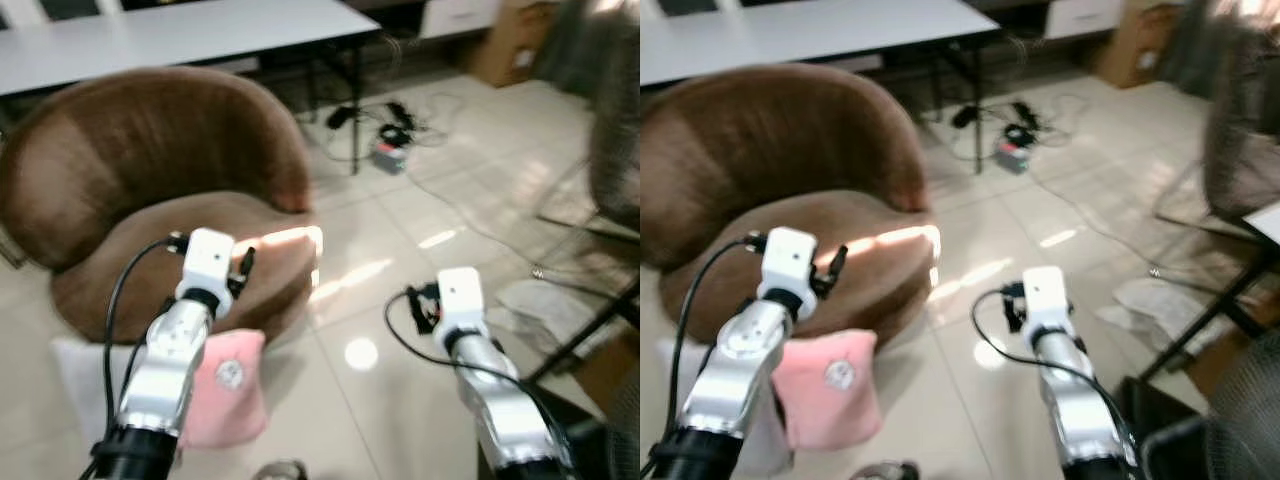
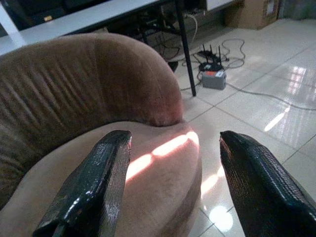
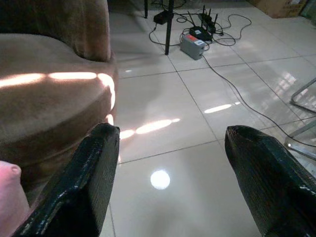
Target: Move the pillow to the sofa from floor
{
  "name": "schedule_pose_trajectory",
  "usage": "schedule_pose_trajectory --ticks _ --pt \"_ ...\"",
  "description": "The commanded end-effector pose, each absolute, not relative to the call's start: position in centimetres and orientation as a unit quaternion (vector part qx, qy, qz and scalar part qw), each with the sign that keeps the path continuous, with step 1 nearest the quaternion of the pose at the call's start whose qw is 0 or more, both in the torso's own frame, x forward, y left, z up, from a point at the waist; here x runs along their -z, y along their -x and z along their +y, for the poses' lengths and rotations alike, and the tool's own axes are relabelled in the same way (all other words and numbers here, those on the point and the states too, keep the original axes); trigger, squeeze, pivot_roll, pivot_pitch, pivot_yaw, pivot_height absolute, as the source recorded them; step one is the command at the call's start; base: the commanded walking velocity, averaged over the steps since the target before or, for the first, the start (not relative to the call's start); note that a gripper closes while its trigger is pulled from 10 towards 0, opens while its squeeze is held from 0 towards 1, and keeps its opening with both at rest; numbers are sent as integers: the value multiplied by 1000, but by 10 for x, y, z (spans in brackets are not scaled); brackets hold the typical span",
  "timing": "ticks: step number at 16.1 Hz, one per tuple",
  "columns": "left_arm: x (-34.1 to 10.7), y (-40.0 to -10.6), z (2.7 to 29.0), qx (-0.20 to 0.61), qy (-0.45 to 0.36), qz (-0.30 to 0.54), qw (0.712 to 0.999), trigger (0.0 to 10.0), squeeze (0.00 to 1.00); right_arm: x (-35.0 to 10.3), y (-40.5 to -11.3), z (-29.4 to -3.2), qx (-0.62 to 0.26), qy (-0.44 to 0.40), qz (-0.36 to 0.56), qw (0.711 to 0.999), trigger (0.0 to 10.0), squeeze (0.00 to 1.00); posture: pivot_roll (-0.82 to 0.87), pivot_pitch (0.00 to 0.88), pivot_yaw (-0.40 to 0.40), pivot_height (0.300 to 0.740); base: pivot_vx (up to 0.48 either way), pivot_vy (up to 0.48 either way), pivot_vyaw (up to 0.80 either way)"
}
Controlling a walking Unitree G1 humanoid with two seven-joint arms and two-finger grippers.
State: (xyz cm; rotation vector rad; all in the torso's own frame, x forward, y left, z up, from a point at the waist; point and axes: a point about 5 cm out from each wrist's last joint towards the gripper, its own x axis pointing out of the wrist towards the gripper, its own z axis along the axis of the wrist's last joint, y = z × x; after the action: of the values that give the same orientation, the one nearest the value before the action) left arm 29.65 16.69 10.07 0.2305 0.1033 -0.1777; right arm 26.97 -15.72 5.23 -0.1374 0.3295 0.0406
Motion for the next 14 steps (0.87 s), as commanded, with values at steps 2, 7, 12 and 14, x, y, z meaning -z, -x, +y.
schedule_pose_trajectory --ticks 2,7,12,14 --pt "-98 -299 171 89 -112 58 988 10000 0 -56 -271 -156 -16 59 152 987 10000 0 -35 0 51 740 0 0 800" --pt "-99 -298 172 88 -115 49 988 10000 0 -56 -272 -152 -28 60 150 986 10000 0 -28 0 37 740 0 0 800" --pt "-99 -298 174 85 -113 51 989 10000 0 -57 -273 -151 -31 63 148 986 10000 0 -27 0 36 740 0 0 800" --pt "-99 -299 174 86 -113 52 989 10000 0 -57 -272 -151 -31 64 148 987 10000 0 -27 0 38 740 0 0 800"
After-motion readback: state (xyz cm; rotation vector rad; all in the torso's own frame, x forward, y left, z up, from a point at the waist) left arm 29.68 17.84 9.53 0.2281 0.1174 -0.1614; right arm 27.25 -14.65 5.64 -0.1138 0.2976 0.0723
